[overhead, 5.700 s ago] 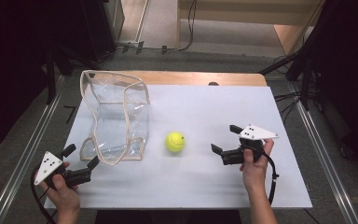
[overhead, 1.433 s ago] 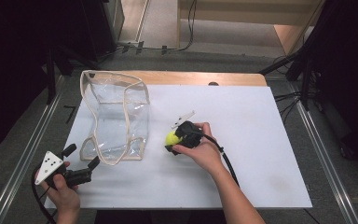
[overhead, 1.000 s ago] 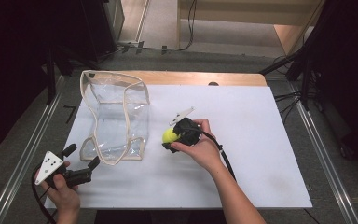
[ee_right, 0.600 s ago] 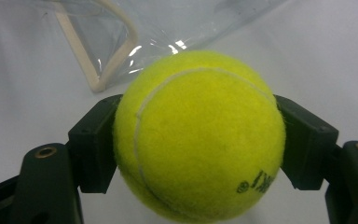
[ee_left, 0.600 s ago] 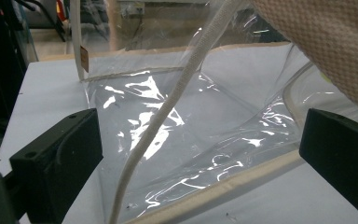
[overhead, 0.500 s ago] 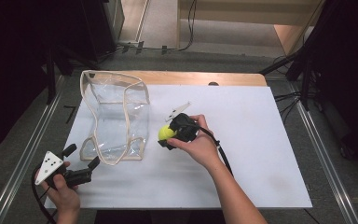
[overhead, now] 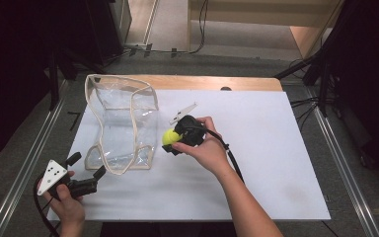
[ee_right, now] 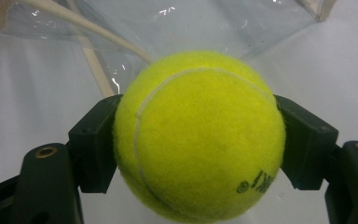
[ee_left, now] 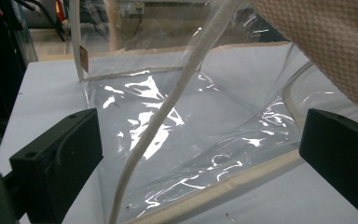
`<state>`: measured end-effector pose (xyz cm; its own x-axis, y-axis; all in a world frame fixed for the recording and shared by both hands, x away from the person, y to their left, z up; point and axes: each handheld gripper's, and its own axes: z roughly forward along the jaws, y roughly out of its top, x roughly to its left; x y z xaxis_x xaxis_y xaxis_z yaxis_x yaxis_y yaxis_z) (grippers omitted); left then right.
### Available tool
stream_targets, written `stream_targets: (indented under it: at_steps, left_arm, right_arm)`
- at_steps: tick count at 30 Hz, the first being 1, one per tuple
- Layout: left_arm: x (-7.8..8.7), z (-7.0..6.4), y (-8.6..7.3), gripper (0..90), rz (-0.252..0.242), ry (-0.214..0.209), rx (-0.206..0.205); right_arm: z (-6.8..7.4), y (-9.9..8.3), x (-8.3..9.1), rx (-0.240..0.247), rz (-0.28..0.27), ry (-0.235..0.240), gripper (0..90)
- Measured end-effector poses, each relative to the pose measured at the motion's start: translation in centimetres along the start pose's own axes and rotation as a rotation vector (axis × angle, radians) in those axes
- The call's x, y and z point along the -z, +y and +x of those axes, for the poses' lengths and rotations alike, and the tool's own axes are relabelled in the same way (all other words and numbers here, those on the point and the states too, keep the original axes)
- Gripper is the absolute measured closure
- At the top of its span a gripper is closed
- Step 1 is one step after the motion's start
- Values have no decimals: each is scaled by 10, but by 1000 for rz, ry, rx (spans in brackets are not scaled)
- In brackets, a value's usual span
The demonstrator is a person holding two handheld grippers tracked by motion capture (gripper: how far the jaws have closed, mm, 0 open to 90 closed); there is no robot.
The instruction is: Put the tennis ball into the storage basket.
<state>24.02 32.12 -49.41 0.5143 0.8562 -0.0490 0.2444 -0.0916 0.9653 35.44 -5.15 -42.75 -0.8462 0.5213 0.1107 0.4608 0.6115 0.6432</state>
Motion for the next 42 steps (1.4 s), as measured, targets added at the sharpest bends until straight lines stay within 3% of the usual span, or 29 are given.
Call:
stream_targets:
  at_steps: [42]
  left_arm:
    - [0, 0, 0, 0, -1, -1, 3]
  right_arm:
    - [11, 53, 25, 59, -57, 49, 233]
